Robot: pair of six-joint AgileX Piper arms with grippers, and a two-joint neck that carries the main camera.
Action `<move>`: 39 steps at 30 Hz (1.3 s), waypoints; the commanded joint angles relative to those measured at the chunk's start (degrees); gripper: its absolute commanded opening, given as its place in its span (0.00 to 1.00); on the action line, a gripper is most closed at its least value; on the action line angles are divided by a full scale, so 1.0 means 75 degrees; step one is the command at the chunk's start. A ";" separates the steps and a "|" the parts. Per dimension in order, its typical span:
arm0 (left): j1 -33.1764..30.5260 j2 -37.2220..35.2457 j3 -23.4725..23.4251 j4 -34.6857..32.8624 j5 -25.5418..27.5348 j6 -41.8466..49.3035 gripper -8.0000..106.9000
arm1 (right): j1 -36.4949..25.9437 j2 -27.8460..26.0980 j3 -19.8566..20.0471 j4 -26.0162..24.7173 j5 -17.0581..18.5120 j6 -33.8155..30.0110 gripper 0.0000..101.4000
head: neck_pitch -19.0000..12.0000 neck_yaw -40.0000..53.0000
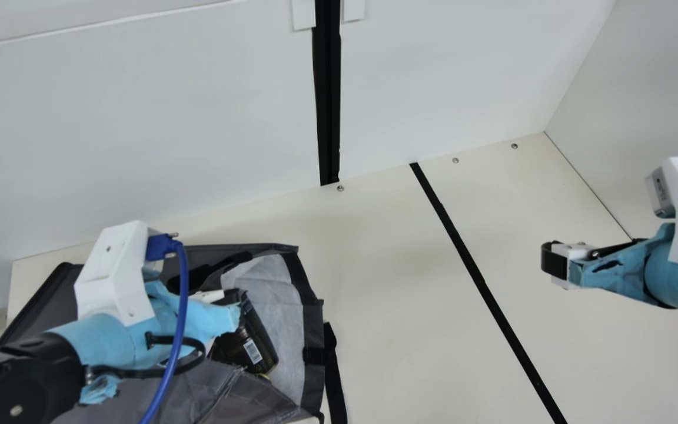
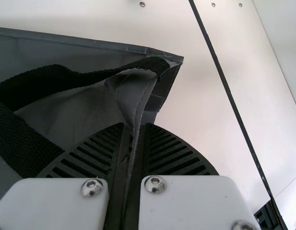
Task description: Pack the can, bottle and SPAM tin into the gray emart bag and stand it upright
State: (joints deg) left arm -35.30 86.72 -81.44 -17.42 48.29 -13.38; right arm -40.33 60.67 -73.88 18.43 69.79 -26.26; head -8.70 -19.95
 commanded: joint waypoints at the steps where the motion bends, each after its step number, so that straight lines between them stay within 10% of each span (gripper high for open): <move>1: 0.0000 0.0000 0.0000 0.0000 0.0000 0.0000 0.00 | -0.0027 0.0068 0.0047 0.0155 0.0014 -0.0261 0.94 | -0.0173 -0.0007; 39: 0.0000 0.0000 0.0000 0.0000 0.0000 0.0000 0.00 | 0.0447 0.2165 0.1627 0.3128 -0.0453 -0.5113 0.94 | -0.0173 -0.0007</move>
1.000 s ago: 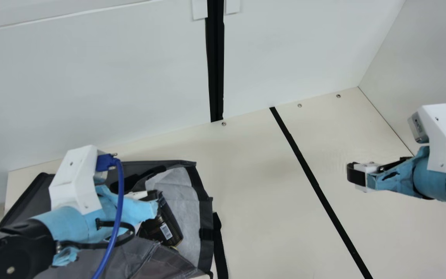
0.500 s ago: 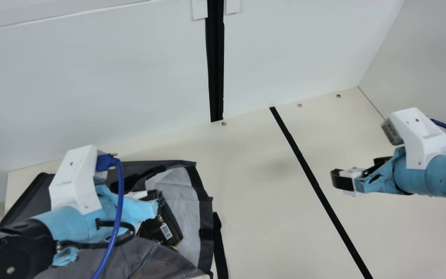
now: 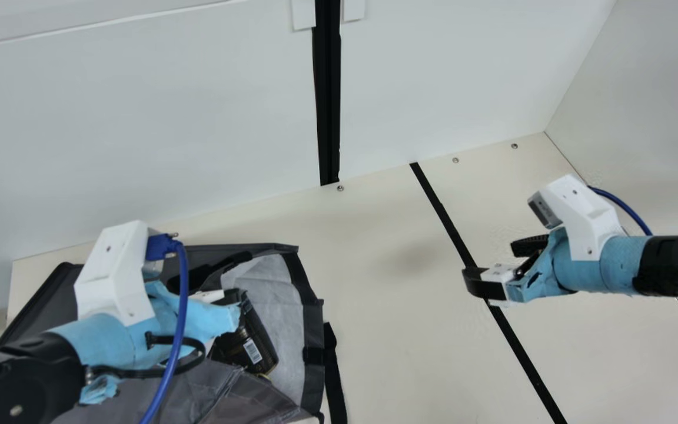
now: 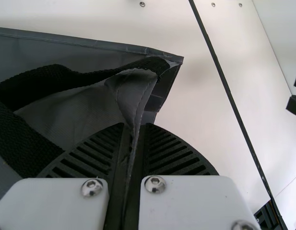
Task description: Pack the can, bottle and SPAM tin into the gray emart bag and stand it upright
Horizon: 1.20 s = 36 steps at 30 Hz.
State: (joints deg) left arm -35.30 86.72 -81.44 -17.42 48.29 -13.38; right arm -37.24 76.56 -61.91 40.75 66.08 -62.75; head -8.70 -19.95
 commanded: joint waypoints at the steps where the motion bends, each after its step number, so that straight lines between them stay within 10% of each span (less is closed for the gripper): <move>1: 0.0000 0.0000 0.0000 0.0000 0.0000 0.0000 0.00 | 0.0075 0.0104 0.0074 0.0236 0.0040 -0.0380 0.94 | -0.0173 -0.0007; 36: 0.0000 0.0000 0.0000 0.0000 0.0000 0.0000 0.00 | 0.1766 0.1875 0.0750 0.1577 -0.0389 -0.2568 0.94 | -0.0173 -0.0007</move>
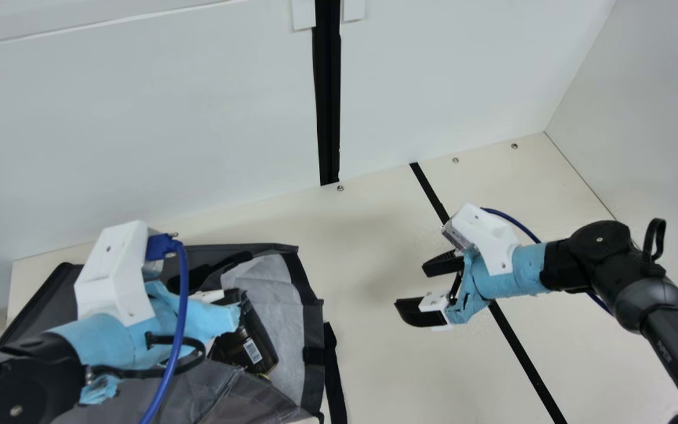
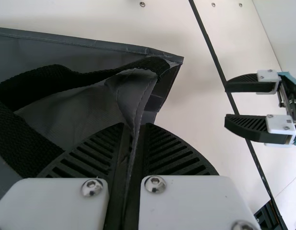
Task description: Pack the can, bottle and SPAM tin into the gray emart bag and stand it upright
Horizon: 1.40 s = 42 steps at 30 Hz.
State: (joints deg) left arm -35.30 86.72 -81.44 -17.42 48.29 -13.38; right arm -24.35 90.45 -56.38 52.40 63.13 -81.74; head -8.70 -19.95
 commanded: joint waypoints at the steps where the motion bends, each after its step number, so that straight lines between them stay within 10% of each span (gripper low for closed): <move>1: 0.0000 0.0000 0.0000 0.0000 0.0000 0.0000 0.00 | 0.0108 0.0060 0.0023 0.0047 -0.0007 -0.0059 0.94 | -0.0173 -0.0007; 42: 0.0000 0.0000 0.0000 0.0000 0.0000 0.0000 0.00 | 0.2667 0.1766 -0.0399 0.1198 -0.0724 -0.0840 0.94 | -0.0173 -0.0007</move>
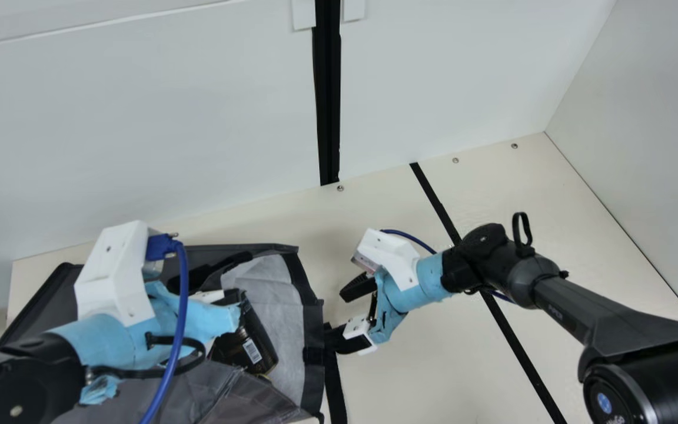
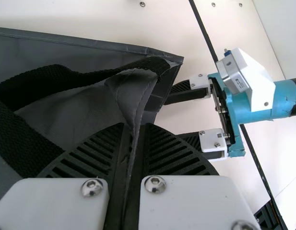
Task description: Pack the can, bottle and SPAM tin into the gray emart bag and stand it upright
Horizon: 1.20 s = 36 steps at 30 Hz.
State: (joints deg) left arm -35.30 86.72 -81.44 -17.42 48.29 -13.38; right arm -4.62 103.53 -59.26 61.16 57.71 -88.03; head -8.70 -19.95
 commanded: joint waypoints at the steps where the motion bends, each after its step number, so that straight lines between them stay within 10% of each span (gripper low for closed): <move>1: 0.0000 0.0000 0.0000 0.0000 0.0000 0.0000 0.00 | 0.0085 0.0069 -0.0047 0.0066 -0.0010 -0.0007 0.94 | -0.0173 -0.0007; 36: 0.0000 0.0000 0.0000 0.0000 0.0000 0.0000 0.00 | 0.1109 0.1027 -0.0446 0.0896 0.0003 -0.0029 0.87 | -0.0173 -0.0007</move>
State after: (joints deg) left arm -35.30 86.72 -81.44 -17.42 48.29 -13.38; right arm 3.67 111.20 -62.61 67.89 57.64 -88.25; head -8.70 -19.95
